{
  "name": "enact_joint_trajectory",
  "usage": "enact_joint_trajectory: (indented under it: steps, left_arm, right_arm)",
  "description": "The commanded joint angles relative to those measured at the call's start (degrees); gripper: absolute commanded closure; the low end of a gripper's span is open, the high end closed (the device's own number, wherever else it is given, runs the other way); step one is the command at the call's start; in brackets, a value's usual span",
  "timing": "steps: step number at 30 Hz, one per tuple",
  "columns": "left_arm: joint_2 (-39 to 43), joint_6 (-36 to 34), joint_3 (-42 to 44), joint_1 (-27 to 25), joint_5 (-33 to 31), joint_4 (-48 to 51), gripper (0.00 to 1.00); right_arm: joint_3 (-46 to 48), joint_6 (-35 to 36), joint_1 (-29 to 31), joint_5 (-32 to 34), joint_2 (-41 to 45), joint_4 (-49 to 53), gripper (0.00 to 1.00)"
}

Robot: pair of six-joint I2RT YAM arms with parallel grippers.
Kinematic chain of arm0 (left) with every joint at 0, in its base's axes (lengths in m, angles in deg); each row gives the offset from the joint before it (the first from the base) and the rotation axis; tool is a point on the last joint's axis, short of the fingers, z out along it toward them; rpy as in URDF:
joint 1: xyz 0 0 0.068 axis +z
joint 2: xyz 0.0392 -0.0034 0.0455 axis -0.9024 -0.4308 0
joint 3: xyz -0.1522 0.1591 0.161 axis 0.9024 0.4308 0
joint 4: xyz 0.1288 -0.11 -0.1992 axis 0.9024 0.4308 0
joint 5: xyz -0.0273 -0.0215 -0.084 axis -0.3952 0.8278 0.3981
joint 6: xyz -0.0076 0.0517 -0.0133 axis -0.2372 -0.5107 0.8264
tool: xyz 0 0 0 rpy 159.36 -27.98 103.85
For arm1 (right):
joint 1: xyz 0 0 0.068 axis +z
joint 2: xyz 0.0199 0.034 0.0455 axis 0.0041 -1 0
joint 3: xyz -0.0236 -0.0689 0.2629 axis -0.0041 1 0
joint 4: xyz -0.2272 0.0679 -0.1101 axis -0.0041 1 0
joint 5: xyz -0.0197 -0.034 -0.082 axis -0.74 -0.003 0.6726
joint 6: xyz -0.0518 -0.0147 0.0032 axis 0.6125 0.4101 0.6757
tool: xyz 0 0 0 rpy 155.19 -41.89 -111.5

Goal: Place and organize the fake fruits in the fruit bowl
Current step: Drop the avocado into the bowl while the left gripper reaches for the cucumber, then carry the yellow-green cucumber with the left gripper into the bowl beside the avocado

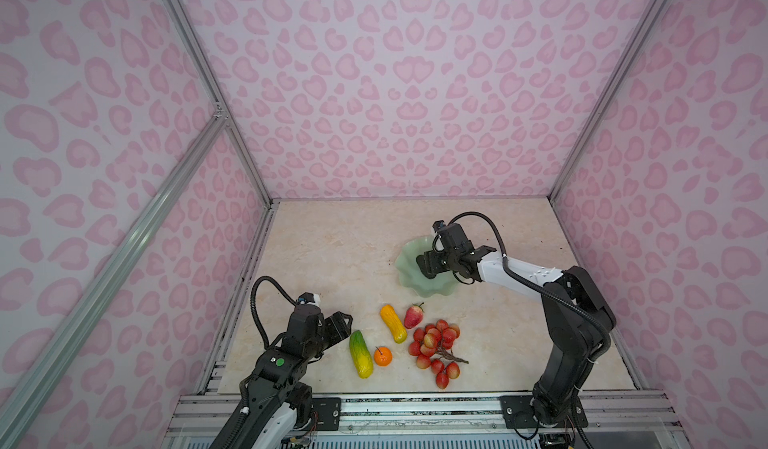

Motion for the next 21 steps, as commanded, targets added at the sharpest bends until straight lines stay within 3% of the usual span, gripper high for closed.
enact_joint_trajectory:
  steps: [1, 5, 11, 17, 21]
  left_arm:
    - [-0.23, 3.64, 1.03, -3.78, -0.63, 0.07, 0.25]
    - [-1.87, 6.65, 2.61, -9.67, -2.17, -2.95, 0.26]
    - [-7.38, 8.45, 3.12, -16.84, -4.71, -5.62, 0.31]
    - [-11.87, 8.32, 2.04, -19.21, -5.65, -7.74, 0.51]
    - [-11.5, 5.29, -1.53, -19.21, -7.68, -6.38, 0.59]
  right_arm:
    - [2.47, -0.76, -0.08, 2.49, 4.29, -2.52, 0.23]
    - [6.25, -1.57, -0.15, 2.76, 10.2, -4.26, 0.16]
    - [9.25, -2.17, -0.83, 3.32, 15.12, -4.0, 0.15]
    - [10.94, -2.86, -1.77, 2.81, 16.89, -3.82, 0.15]
    - [12.04, -3.32, -1.98, 2.81, 17.66, -3.91, 0.16]
